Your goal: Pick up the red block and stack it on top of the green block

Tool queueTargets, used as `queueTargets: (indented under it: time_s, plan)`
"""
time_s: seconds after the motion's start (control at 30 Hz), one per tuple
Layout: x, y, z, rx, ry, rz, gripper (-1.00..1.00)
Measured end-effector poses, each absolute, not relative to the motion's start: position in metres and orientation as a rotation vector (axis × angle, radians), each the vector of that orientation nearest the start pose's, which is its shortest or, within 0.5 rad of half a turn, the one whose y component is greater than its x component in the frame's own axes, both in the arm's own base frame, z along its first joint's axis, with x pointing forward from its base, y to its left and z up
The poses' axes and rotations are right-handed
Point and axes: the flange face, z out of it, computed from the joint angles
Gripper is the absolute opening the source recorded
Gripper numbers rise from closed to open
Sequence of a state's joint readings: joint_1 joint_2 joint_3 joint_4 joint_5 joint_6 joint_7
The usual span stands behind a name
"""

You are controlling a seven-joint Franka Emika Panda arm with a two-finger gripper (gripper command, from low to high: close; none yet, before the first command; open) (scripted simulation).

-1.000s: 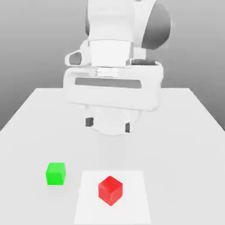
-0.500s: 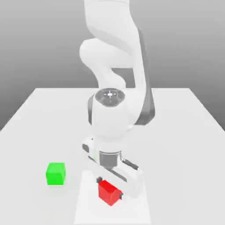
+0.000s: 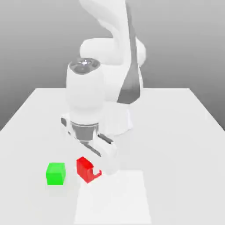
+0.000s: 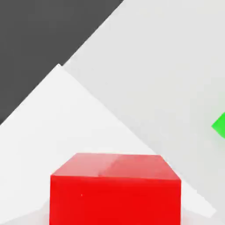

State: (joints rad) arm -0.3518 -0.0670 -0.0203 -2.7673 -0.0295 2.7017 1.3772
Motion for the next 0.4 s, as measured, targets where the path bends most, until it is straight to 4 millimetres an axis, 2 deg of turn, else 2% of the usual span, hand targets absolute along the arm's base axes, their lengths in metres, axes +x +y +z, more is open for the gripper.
queueTargets:
  time_s: [0.07, 0.1, 0.27, 0.3, 0.4]
  plan:
    - [0.338, -0.170, 0.241, -2.005, 2.423, -0.005, -1.00]
    - [0.333, -0.176, 0.237, -1.993, 2.430, -0.003, -1.00]
    - [0.328, -0.182, 0.193, -1.981, 2.437, -0.001, -1.00]
    - [0.327, -0.182, 0.185, -1.981, 2.437, -0.001, 1.00]
    - [0.327, -0.182, 0.185, -1.981, 2.437, -0.001, 1.00]
